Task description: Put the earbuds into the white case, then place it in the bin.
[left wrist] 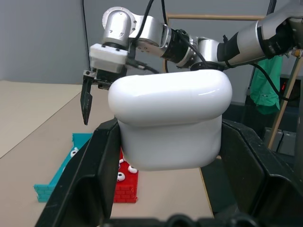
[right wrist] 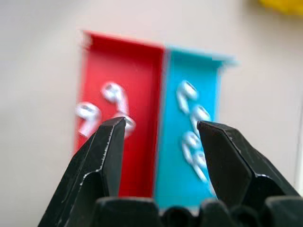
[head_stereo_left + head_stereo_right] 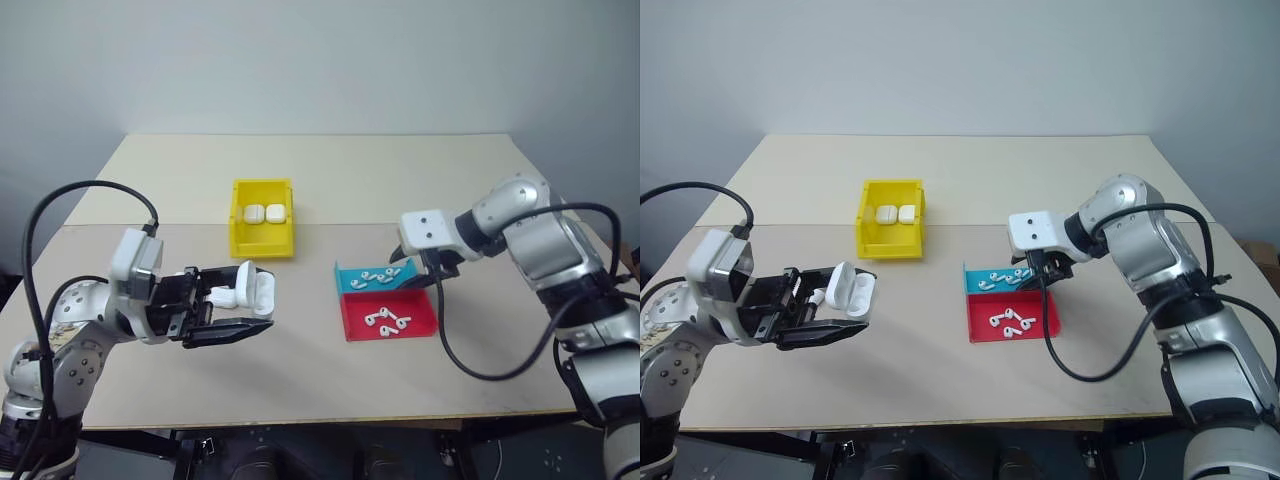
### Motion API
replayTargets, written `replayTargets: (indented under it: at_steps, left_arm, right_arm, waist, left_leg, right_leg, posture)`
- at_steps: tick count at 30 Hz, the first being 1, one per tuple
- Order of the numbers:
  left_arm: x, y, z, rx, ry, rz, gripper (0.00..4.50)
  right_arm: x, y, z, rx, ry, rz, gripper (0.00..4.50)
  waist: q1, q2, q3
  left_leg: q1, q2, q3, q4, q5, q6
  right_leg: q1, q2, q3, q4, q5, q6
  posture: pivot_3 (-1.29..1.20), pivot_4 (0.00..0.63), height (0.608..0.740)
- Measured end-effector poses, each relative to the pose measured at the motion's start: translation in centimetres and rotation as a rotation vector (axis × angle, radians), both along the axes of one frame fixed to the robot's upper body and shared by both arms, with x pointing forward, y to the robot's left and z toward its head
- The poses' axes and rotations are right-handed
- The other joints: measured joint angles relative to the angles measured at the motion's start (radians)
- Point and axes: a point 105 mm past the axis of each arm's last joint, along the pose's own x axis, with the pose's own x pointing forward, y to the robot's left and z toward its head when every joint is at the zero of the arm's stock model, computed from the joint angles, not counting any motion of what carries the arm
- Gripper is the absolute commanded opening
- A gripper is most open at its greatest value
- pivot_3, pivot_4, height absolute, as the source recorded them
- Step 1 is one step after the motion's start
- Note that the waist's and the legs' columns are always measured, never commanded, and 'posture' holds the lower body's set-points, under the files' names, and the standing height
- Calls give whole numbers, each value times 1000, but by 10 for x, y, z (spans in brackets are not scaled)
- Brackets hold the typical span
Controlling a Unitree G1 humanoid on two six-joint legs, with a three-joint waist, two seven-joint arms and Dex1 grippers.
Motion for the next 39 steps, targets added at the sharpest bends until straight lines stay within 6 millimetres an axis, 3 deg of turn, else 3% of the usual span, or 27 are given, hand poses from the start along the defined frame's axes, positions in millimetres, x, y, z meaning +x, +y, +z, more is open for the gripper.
replayTargets:
  at_steps: [4, 7, 10, 12, 33, 36, 39]
  left_arm:
    - [-1, 0, 0, 2, 5, -7, 2851]
    - [-2, -1, 0, 2, 5, -12, 2851]
    - [-3, -1, -1, 5, 9, -16, 2851]
    - [-4, 0, -3, 5, 14, -15, 2851]
    - [-7, 1, -8, 5, 35, -17, 2851]
    - [-7, 1, -9, 5, 38, -16, 2851]
    - [-7, 1, -9, 5, 38, -15, 2851]
  right_arm:
    - [-22, 4, -20, -25, 64, 34, 2913]
    - [-26, 4, -27, -53, 78, 23, 2281]
    - [-29, 1, -48, -94, 106, -14, 1257]
    - [-29, 0, -57, -111, 127, -46, 1257]
    - [-16, 6, -68, -130, 81, -161, 1257]
    - [-15, 7, -67, -128, 67, -155, 1770]
    - [-12, 9, -64, -122, 54, -158, 1770]
  waist:
    - [4, 0, 0]
    - [3, 0, 0]
    - [4, 0, 0]
    - [4, 0, 0]
    - [4, 0, 0]
    - [4, 0, 0]
    - [4, 0, 0]
  left_leg:
    - [0, 0, 0, 1, 0, 0]
    - [0, 0, 0, 0, 0, 0]
    - [0, 0, 0, 0, 0, 0]
    - [0, 0, 0, 0, 0, 0]
    - [0, 0, 0, 0, 0, 1]
    - [0, 0, 0, 0, 0, 1]
    - [0, 0, 0, 0, 0, 1]
  right_leg:
    - [0, 0, 0, 1, 0, 0]
    - [0, 0, 0, 1, 0, 0]
    - [0, 0, 0, 1, 0, 0]
    - [-1, 0, 0, 1, 0, 0]
    - [0, 0, 0, 1, 0, 0]
    - [0, 0, 0, 1, 0, 0]
    - [0, 0, 0, 1, 0, 0]
  posture:
    - [0, 150, 740]
    - [0, 150, 740]
    - [0, 150, 740]
    - [0, 150, 740]
    - [0, 150, 740]
    - [0, 150, 740]
    - [0, 150, 740]
